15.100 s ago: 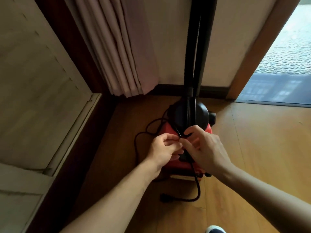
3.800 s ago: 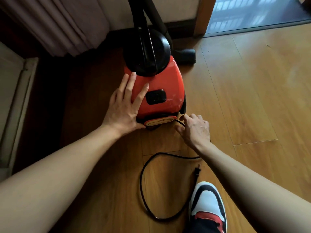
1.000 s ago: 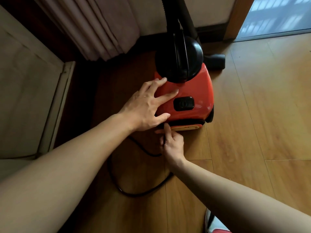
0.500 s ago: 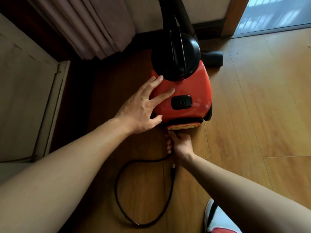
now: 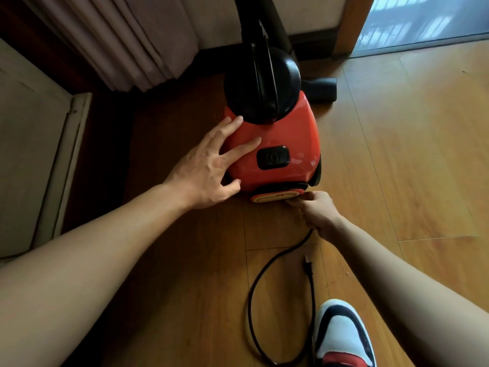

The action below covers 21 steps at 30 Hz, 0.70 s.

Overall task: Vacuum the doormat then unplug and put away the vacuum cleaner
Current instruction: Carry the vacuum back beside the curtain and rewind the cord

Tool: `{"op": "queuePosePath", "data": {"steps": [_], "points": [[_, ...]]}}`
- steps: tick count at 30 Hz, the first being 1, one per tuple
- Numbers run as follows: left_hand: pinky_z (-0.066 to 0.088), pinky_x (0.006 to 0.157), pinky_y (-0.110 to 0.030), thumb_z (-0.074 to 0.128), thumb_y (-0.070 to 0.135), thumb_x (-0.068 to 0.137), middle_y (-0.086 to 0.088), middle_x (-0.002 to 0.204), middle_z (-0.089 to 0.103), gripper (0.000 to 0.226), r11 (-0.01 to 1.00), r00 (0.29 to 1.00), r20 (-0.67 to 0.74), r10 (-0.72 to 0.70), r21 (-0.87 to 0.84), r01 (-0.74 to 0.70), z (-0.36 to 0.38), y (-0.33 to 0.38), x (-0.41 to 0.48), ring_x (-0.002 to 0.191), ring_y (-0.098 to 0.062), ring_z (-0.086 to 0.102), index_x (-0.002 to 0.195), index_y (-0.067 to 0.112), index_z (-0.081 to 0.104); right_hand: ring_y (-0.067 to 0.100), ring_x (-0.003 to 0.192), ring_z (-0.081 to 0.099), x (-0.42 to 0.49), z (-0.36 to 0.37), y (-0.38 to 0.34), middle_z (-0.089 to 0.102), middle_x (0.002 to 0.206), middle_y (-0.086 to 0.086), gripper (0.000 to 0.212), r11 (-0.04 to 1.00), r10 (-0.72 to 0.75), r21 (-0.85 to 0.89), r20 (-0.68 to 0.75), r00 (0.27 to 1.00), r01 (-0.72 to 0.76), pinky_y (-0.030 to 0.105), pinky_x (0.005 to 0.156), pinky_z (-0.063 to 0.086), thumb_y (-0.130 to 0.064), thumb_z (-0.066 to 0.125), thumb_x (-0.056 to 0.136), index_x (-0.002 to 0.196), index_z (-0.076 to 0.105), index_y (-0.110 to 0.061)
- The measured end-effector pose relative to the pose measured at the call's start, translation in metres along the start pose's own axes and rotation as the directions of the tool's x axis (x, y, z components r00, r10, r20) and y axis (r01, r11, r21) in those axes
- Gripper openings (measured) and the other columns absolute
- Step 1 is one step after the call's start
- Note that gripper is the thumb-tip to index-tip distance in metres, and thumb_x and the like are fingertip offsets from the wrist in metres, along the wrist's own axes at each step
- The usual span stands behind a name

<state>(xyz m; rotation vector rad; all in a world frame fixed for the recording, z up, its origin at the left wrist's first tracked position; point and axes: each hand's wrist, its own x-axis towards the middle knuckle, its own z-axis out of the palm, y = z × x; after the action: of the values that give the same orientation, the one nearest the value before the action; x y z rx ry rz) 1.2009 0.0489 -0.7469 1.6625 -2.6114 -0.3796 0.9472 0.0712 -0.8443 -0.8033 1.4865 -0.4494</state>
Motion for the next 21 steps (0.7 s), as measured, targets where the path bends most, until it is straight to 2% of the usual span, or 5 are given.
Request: {"op": "queuePosePath", "data": {"steps": [2,5,8,13,21], "points": [[0.023,0.12,-0.05,0.061,0.048,0.086,0.001,0.166,-0.008,0.082,1.0,1.0,0.004,-0.003,0.013,0.003,-0.001,-0.001,0.0,0.154,-0.021,-0.006,0.155,0.043,0.017,0.005,0.042,0.04,0.001,-0.005,0.001,0.054,0.064,-0.005,0.02,0.997,0.061,0.052,0.008,0.998,-0.062,0.02,0.041,0.032,-0.024,0.069,0.095,0.102,0.07,-0.005],[0.023,0.12,-0.051,0.062,0.05,0.086,0.001,0.166,-0.007,0.083,0.999,1.0,0.006,-0.005,0.043,0.004,-0.001,0.0,0.0,0.153,-0.023,-0.004,0.155,0.044,0.016,0.009,0.05,0.024,-0.005,-0.023,0.004,0.035,0.066,-0.004,0.017,0.908,0.213,0.355,0.074,0.974,-0.225,0.024,0.046,0.025,-0.022,0.064,0.089,0.076,0.056,-0.015],[0.023,0.12,-0.052,0.062,0.05,0.086,0.0,0.165,-0.005,0.083,0.998,1.0,0.006,0.004,0.06,-0.004,-0.002,-0.001,0.0,0.153,-0.024,-0.001,0.154,0.045,0.015,0.01,0.049,0.018,-0.023,-0.036,-0.007,0.021,0.062,-0.006,0.032,0.87,0.176,0.449,0.107,0.979,-0.205,0.023,0.042,0.021,-0.025,0.056,0.094,0.063,0.047,-0.021],[0.025,0.12,-0.052,0.055,0.052,0.091,0.0,0.165,-0.002,0.074,0.992,0.998,0.052,-0.024,0.122,0.017,-0.016,0.001,0.005,0.151,-0.024,0.002,0.153,0.047,0.015,0.007,0.042,0.024,-0.057,-0.033,-0.051,0.03,0.053,-0.009,0.034,0.829,0.037,0.555,0.067,0.997,-0.068,0.02,0.04,0.023,-0.018,0.035,0.103,0.076,0.055,-0.015],[0.029,0.119,-0.05,0.051,0.047,0.096,-0.003,0.164,0.007,0.064,0.993,0.999,0.045,-0.013,0.121,0.007,-0.02,0.006,0.007,0.148,-0.027,0.01,0.153,0.045,0.024,0.008,0.048,0.039,-0.104,0.052,-0.063,0.044,0.059,-0.004,0.037,0.864,-0.133,0.493,0.024,0.991,0.104,0.022,0.045,0.038,-0.024,0.034,0.11,0.111,0.068,-0.007]]}}
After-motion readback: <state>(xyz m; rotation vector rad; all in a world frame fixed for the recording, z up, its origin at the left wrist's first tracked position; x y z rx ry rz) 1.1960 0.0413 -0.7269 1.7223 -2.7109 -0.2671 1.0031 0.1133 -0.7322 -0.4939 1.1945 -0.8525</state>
